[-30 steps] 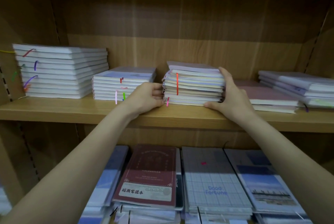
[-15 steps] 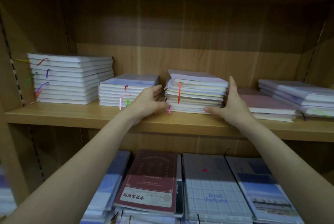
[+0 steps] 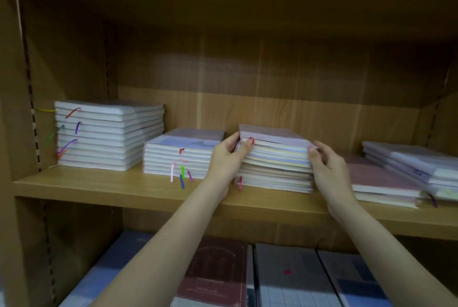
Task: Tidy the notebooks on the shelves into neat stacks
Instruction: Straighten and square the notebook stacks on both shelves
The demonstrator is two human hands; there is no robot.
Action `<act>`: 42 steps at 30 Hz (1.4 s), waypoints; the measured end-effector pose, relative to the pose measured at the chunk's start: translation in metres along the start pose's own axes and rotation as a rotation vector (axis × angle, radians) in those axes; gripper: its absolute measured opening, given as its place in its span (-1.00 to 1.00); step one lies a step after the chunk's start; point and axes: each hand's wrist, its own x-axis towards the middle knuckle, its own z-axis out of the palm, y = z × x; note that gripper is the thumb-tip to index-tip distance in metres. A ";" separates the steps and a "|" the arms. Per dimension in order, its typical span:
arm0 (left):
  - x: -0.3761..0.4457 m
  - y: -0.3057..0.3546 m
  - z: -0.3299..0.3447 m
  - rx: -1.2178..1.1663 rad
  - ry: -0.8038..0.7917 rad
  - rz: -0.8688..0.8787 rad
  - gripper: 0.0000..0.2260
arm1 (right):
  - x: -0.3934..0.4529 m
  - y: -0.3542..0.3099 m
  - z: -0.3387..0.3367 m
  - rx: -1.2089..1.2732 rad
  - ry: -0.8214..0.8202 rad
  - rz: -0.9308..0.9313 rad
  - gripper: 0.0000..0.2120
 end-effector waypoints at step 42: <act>0.000 -0.002 -0.016 0.111 -0.072 0.028 -0.81 | 0.004 0.009 -0.014 0.383 -0.297 0.018 -0.40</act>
